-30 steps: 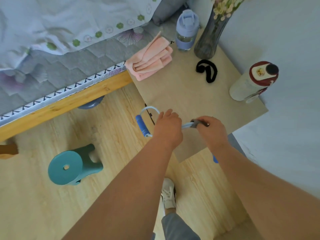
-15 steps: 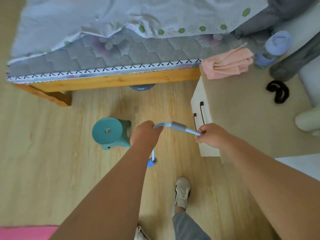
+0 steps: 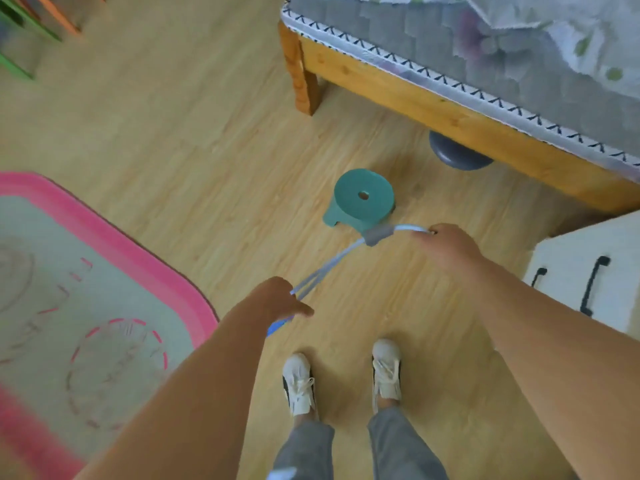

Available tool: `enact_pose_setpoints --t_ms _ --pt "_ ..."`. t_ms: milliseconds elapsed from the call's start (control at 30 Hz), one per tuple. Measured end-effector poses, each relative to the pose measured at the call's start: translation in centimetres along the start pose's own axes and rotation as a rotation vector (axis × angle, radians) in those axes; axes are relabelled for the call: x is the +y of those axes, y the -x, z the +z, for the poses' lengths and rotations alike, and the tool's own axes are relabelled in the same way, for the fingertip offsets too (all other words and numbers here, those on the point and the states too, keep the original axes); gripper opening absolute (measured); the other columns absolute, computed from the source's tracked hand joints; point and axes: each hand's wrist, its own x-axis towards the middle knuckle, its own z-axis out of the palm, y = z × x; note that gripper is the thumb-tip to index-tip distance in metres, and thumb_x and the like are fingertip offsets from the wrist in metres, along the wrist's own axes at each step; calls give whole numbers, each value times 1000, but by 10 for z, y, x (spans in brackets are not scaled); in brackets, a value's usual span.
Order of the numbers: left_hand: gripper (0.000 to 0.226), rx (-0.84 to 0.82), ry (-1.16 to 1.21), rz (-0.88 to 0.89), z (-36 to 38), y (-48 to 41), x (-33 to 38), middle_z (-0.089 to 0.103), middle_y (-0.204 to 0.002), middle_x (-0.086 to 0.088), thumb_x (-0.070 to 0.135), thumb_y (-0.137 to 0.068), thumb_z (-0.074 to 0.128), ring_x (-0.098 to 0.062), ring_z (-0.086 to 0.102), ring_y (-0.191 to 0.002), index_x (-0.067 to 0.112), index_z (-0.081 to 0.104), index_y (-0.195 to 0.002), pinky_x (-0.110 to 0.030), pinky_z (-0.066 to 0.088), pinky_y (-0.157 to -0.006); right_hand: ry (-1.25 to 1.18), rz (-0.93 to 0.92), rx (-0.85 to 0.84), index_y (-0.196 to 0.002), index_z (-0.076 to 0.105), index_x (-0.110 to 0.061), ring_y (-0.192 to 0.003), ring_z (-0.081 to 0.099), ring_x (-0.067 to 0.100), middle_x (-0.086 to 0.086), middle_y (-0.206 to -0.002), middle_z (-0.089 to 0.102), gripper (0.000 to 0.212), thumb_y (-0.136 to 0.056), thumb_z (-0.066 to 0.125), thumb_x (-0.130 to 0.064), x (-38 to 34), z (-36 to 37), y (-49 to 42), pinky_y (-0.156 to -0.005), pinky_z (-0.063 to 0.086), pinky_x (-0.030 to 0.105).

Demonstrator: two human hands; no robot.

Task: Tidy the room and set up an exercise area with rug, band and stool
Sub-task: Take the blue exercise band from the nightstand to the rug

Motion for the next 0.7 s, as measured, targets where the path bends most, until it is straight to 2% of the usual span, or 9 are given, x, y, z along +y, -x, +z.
enact_pose_setpoints --t_ms 100,200,267,300,400,500,567,633,700 --pt "44 101 316 -97 -4 7 -55 53 -59 -2 45 -83 68 -22 54 -62 12 48 -62 -28 39 -61 74 -71 -102 -67 46 -18 -70 50 25 0 -66 48 38 -89 56 -47 -51 45 23 -52 33 29" --pt "52 229 540 -180 -4 17 -96 40 -59 0 59 -84 59 -17 38 -51 14 40 -65 -27 28 -50 68 -140 -201 -95 63 -13 -89 60 27 5 -89 64 40 -84 62 -52 -92 90 42 -73 45 33" --pt "53 315 708 -218 -4 24 -130 41 -60 1 62 -87 52 -16 38 -50 12 44 -72 -27 27 -48 60 -155 -277 -109 60 -14 -96 59 25 5 -102 62 50 -80 66 -54 -121 128 54 -81 43 34" --pt "53 337 806 -226 -4 25 -140 45 -61 1 61 -88 50 -15 41 -50 8 50 -79 -27 30 -47 42 -146 -313 -111 58 -15 -94 57 24 3 -101 58 51 -80 66 -54 -132 139 61 -79 41 33" --pt "41 400 1089 -315 0 34 -201 50 -64 2 44 -86 61 -14 46 -51 5 55 -97 -25 33 -46 69 -174 -421 -105 54 -13 -76 49 21 4 -87 50 42 -79 69 -43 -171 195 88 -69 36 32" --pt "28 396 1186 -372 4 45 -245 49 -68 -1 19 -77 70 -16 45 -56 8 54 -98 -26 35 -51 122 -198 -442 -83 55 -11 -65 39 22 8 -77 44 32 -60 67 -29 -195 229 107 -61 29 31" --pt "18 368 1243 -393 7 54 -286 53 -67 -3 10 -78 66 -18 48 -56 8 60 -95 -27 41 -57 178 -219 -462 -69 52 -11 -63 37 22 9 -72 44 18 -59 62 -22 -211 264 120 -59 28 30" --pt "9 368 1254 -439 12 61 -323 56 -65 -4 6 -82 60 -22 52 -59 11 61 -90 -31 48 -65 262 -224 -463 -69 54 -10 -64 40 23 10 -70 48 8 -68 62 -10 -226 295 132 -58 30 28" --pt "8 399 1291 -493 18 68 -359 57 -63 -4 7 -87 56 -25 57 -65 13 61 -87 -36 55 -74 330 -236 -477 -78 59 -9 -66 45 24 11 -72 52 8 -72 63 -7 -238 328 144 -61 34 30"
